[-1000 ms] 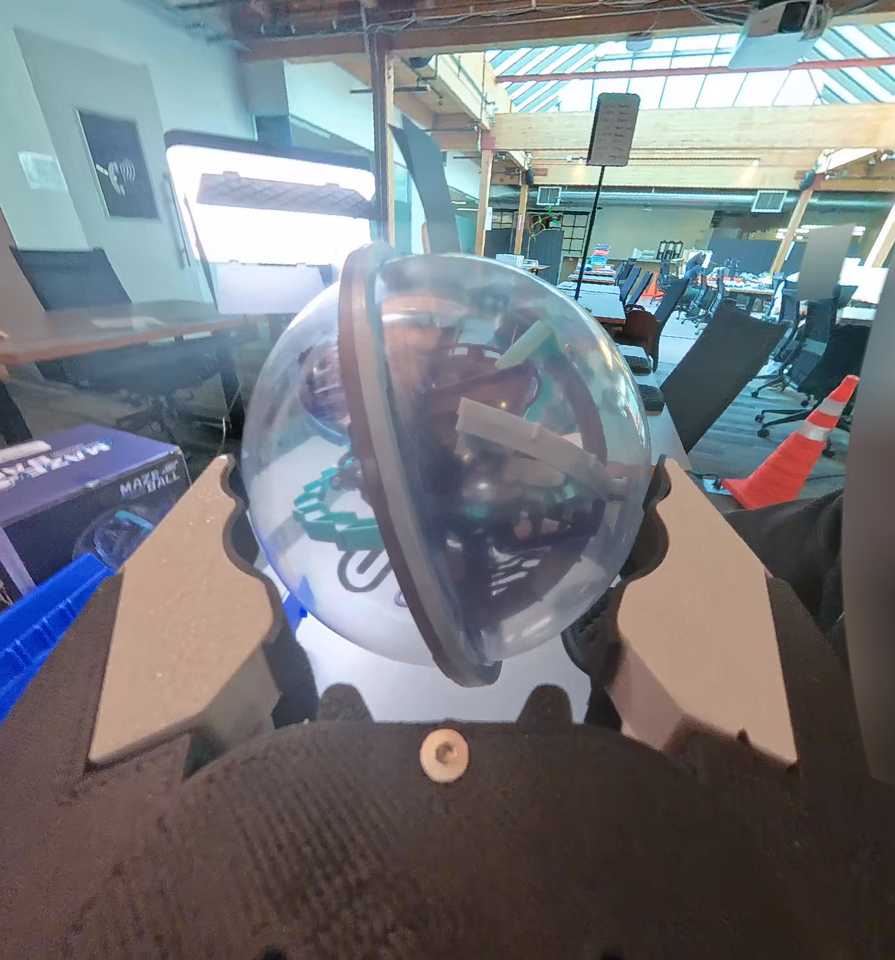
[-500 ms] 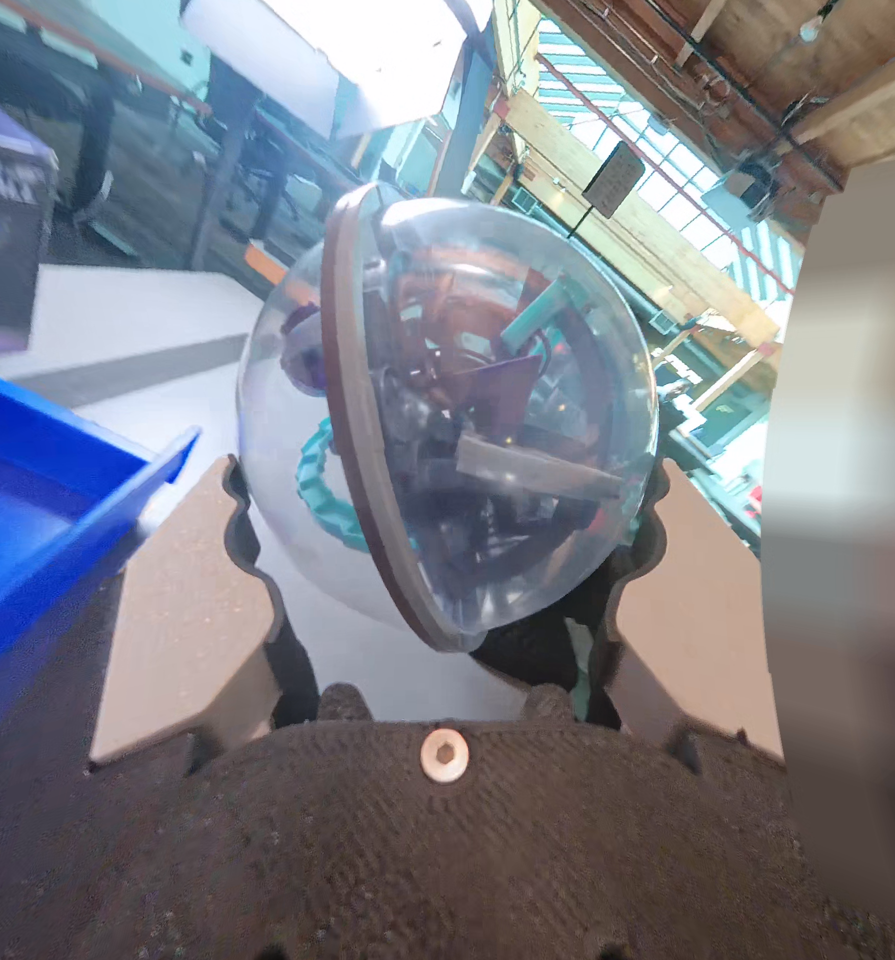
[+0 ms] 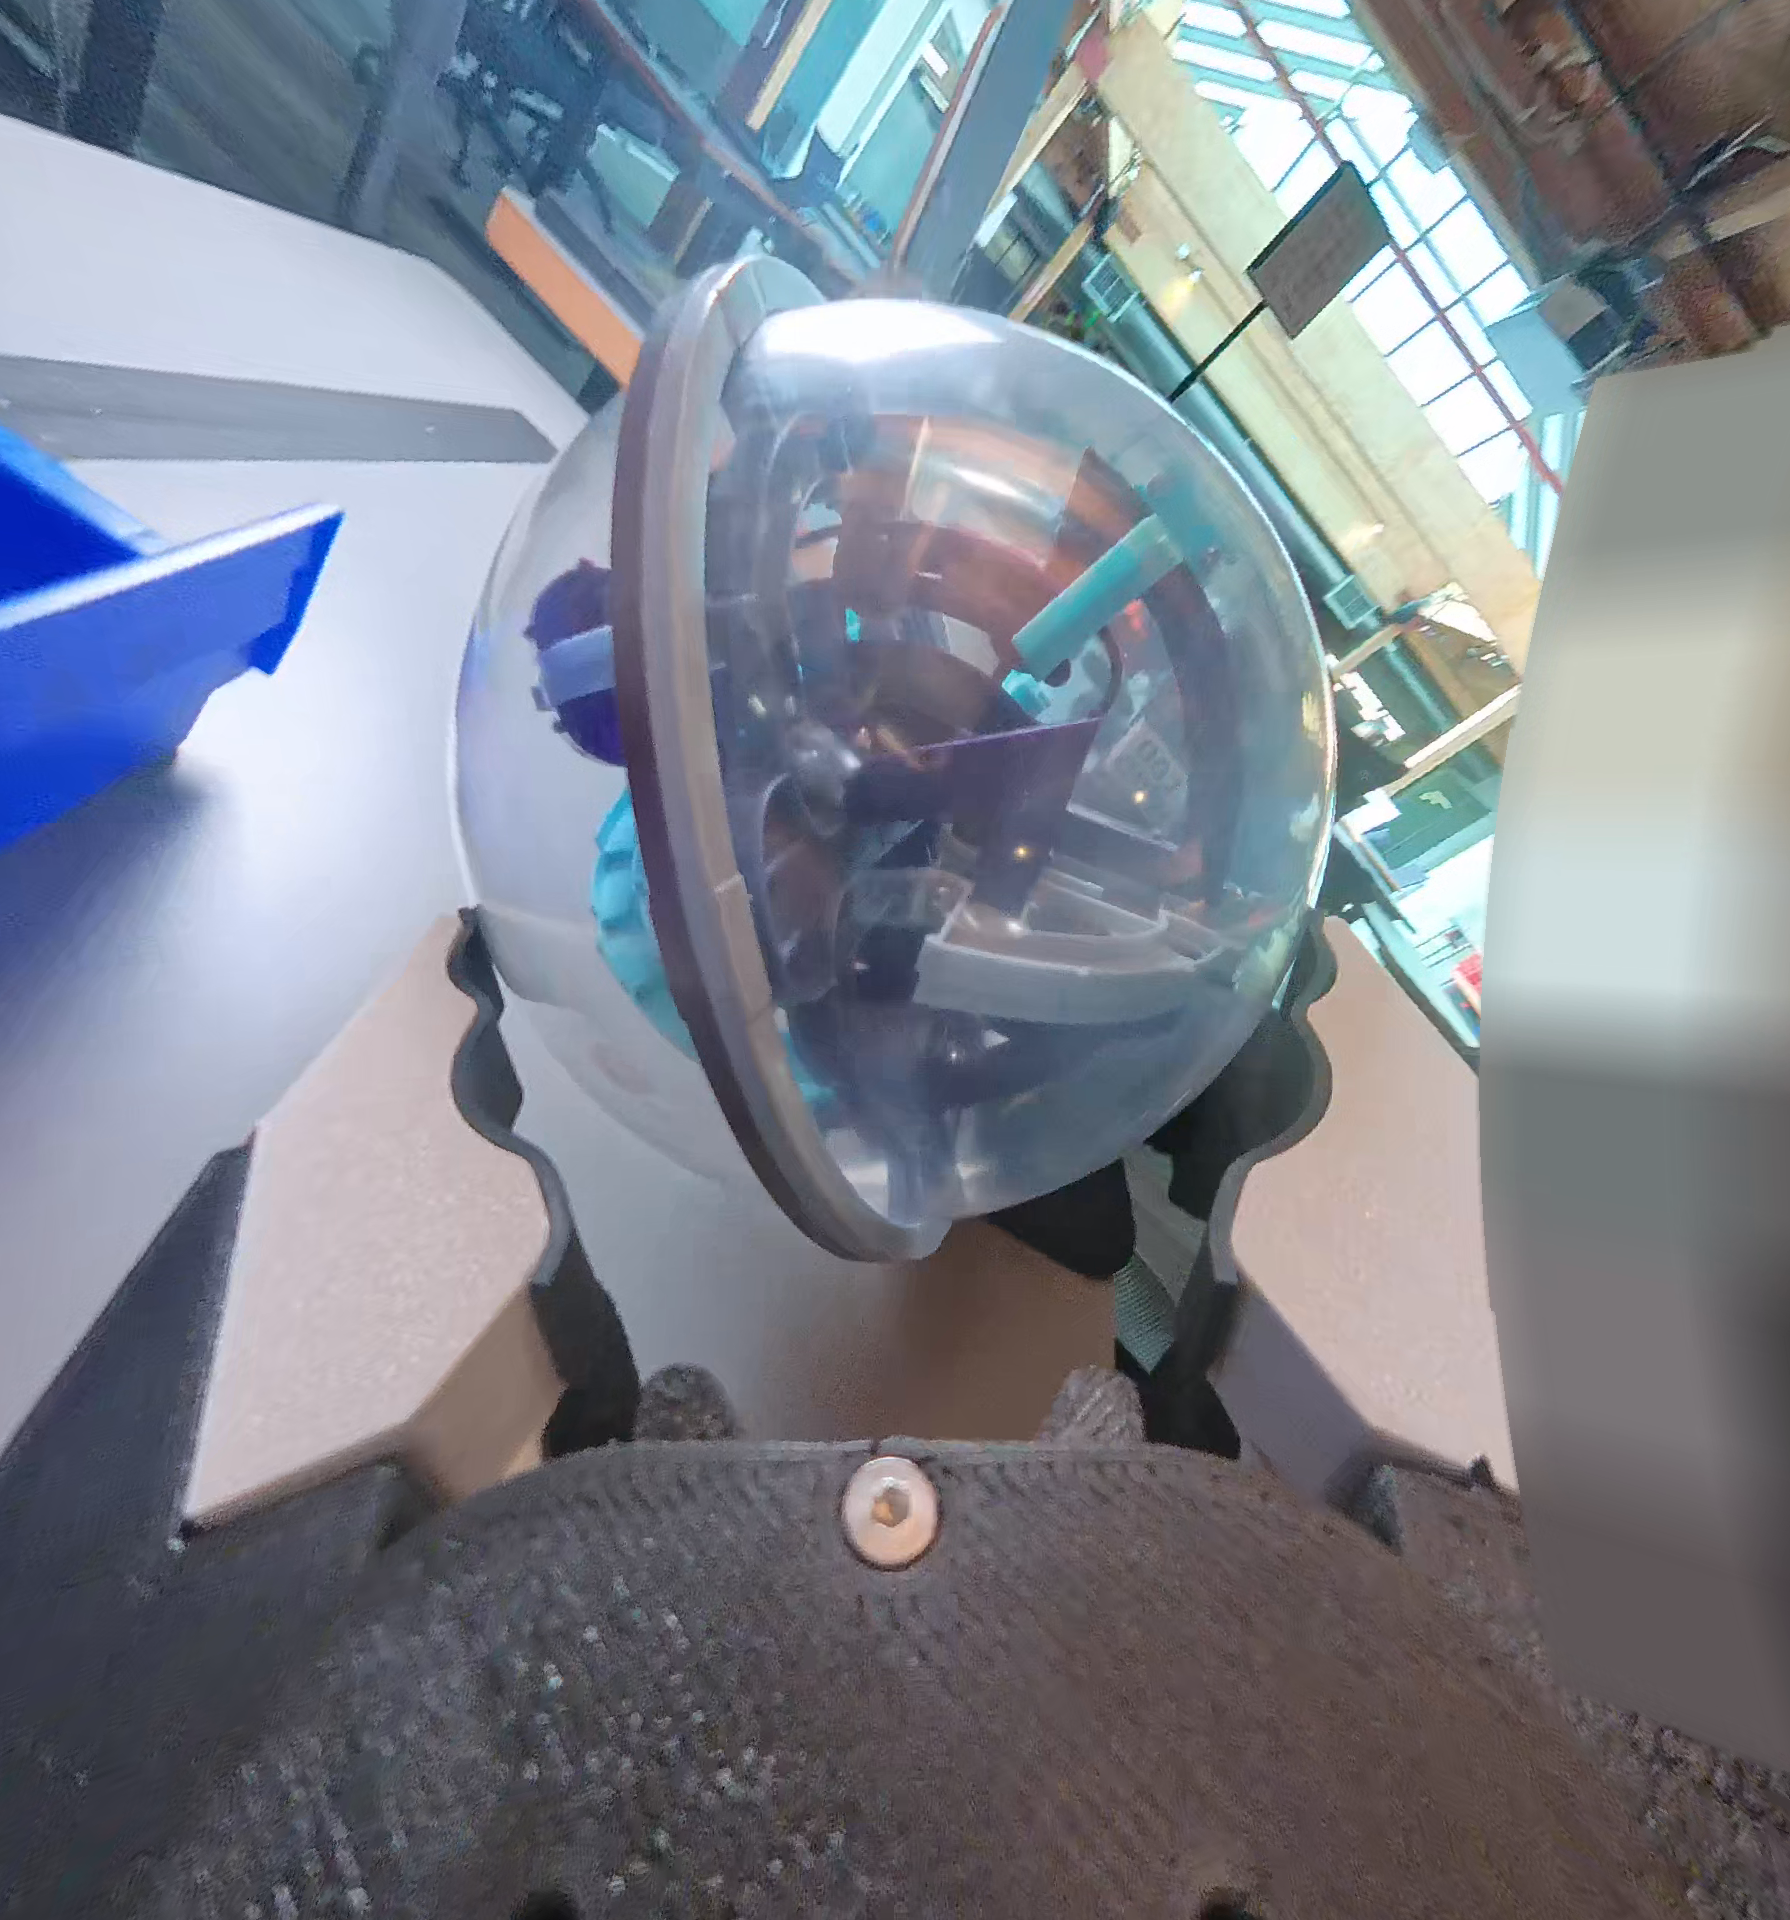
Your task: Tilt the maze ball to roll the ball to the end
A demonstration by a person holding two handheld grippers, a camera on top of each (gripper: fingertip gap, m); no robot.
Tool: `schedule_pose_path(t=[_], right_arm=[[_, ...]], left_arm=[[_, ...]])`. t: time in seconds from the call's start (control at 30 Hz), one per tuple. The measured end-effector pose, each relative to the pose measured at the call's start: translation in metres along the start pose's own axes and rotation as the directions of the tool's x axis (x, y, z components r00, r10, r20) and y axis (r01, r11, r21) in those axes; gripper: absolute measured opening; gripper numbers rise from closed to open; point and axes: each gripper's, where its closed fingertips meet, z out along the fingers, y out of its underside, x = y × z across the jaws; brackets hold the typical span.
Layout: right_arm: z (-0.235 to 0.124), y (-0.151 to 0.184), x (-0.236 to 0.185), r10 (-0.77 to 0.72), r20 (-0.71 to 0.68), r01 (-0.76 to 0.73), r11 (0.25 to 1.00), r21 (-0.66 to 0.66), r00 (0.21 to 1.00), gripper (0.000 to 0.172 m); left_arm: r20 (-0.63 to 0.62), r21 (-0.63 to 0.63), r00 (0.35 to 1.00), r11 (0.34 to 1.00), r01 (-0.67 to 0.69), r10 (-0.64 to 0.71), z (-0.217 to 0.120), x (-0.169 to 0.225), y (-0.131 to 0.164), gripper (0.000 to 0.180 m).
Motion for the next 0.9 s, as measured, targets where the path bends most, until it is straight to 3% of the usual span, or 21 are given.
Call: schedule_pose_path(t=[0.03,0.23,0.47,0.77,0.9], right_arm=[[0.0,0.008,-0.003,0.016,0.012,-0.015,0.999,-0.031,1.0,0.118],[-0.004,0.062,-0.025,0.115,0.072,-0.091,0.955,-0.281,0.991,0.116],[-0.016,0.107,-0.056,0.162,0.172,-0.053,0.859,-0.509,0.972,0.118],[-0.025,0.116,-0.06,0.152,0.234,0.004,0.831,-0.556,0.96,0.108],[-0.033,0.106,-0.04,0.036,0.239,0.097,0.848,-0.521,0.97,0.113]], left_arm=[[0.02,-0.017,1.0,1.0,0.001,-0.001,0.0,-0.002,0.006,0.144],[0.072,-0.121,0.991,0.986,0.118,-0.11,0.001,-0.018,0.049,0.145],[0.055,-0.179,0.968,0.951,0.251,-0.245,-0.001,-0.032,0.079,0.145],[0.01,-0.171,0.947,0.932,0.319,-0.322,-0.002,-0.043,0.08,0.143],[0.001,-0.17,0.946,0.933,0.318,-0.323,-0.001,-0.044,0.077,0.143]])
